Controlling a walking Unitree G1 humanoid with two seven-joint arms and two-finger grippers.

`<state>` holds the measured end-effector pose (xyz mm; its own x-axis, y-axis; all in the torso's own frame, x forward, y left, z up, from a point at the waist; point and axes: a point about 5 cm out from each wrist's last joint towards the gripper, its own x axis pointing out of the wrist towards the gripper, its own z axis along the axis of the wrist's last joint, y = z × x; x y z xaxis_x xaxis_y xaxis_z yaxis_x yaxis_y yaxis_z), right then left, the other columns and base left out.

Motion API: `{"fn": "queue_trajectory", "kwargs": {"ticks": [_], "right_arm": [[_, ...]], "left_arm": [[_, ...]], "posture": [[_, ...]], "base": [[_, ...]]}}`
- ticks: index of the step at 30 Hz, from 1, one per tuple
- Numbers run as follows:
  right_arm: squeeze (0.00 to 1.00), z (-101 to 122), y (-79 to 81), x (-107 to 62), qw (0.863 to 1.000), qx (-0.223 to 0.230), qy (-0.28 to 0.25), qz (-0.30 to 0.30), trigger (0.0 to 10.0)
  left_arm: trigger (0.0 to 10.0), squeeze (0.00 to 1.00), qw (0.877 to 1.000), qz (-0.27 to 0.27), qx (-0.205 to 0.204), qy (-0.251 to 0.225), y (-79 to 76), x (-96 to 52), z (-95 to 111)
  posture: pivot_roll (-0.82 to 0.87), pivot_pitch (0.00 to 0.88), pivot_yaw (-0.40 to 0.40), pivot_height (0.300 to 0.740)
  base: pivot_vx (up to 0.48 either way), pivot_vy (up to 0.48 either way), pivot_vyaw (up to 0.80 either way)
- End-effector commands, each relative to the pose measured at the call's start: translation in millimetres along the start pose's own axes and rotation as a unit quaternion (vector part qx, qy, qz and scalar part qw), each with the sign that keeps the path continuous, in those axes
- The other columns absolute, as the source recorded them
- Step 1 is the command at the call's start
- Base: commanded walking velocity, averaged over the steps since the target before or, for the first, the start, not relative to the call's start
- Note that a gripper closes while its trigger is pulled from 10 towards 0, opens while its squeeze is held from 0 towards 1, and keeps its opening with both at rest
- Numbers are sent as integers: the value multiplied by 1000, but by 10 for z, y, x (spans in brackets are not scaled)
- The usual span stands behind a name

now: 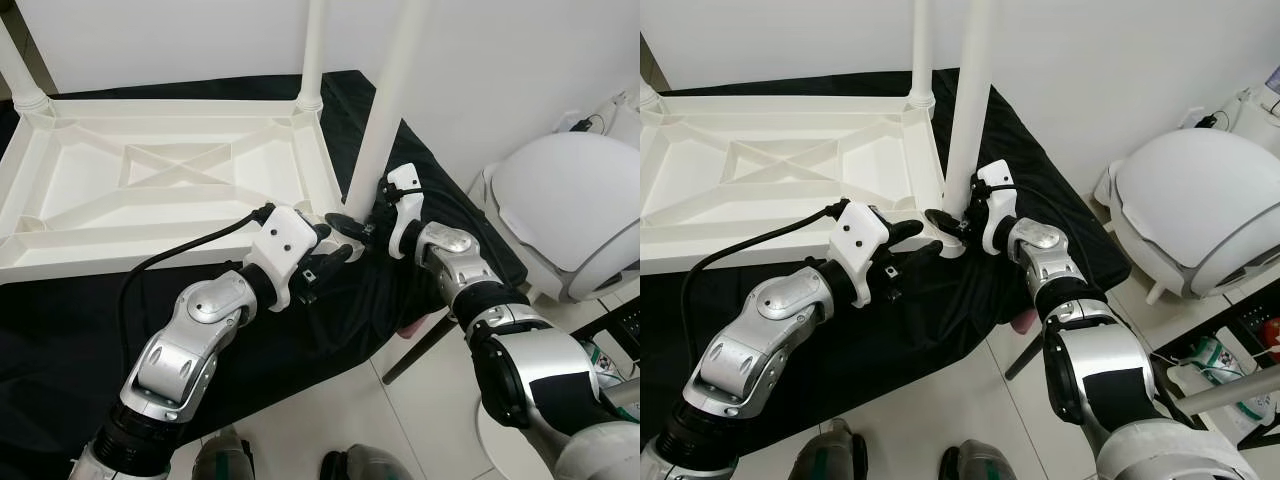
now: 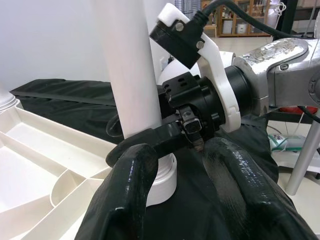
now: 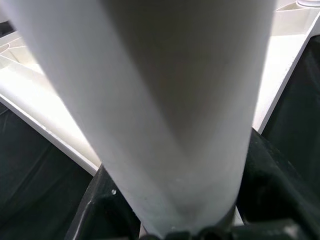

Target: Building children table

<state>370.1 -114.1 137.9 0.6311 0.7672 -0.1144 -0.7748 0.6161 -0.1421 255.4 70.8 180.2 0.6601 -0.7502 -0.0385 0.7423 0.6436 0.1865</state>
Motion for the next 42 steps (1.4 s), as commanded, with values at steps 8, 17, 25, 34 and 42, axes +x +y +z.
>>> {"fn": "queue_trajectory", "kwargs": {"ticks": [8, 17, 25, 34, 42], "right_arm": [[0, -168, -42, -103, 997, 14, 13, -70, 10000], [0, -147, 16, -51, 969, 62, -44, -234, 10000], [0, -156, 394, 85, 933, 112, -88, -329, 10000], [0, -149, 365, 12, 923, 113, -85, -359, 10000], [1000, -97, 357, -63, 923, 121, -95, -353, 10000]], "left_arm": [[10000, 0, 1000, -2, 2, 1, -2, -2, 6], [10000, 0, 1000, -10, -2, 7, -44, -14, -30], [10000, 0, 1000, -17, 0, 14, -78, 26, -76], [10000, 0, 1000, 3, 6, 16, -59, 68, -133], [10000, 0, 1000, 22, 7, 17, -20, 70, -155]], "posture": [[23, 0, -66, 740], [13, 0, -60, 740], [1, 0, -58, 740], [-6, 0, -68, 740], [-5, 0, -70, 740]], "base": [[0, 0, 0], [0, 0, 0], [0, 0, 0], [0, 0, 0], [0, 0, 0]]}}
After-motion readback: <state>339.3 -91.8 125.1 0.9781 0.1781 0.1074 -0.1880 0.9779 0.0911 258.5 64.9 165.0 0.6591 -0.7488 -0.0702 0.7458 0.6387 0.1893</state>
